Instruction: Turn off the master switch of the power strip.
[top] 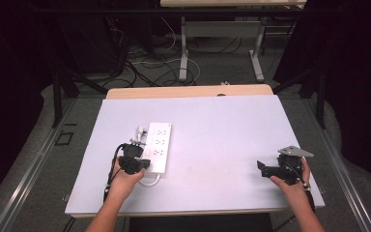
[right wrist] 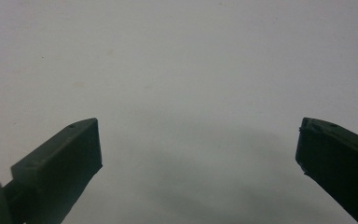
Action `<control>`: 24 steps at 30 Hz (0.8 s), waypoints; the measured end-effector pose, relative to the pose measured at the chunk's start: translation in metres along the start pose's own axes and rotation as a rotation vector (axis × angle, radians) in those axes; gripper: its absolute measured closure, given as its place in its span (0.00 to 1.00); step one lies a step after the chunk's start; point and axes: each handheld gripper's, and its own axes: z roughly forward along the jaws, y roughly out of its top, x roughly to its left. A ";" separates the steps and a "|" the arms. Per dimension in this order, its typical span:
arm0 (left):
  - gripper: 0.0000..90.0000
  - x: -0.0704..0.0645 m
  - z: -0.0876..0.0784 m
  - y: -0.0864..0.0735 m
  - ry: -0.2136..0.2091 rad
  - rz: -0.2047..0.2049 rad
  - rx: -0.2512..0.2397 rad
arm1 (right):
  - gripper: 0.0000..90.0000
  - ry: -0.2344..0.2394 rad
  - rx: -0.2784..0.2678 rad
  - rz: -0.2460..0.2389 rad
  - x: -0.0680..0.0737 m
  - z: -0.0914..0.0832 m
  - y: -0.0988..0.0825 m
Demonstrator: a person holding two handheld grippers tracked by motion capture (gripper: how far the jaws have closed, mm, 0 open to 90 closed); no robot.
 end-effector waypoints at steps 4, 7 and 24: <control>1.00 -0.002 0.002 -0.001 0.018 0.007 0.000 | 0.00 -0.003 0.002 0.002 0.000 0.000 0.000; 1.00 -0.006 0.003 -0.001 0.040 0.034 0.002 | 0.00 0.000 0.002 0.000 0.001 0.000 0.000; 1.00 0.002 -0.001 -0.002 0.000 -0.029 -0.018 | 0.00 -0.005 0.005 -0.003 0.000 0.000 0.000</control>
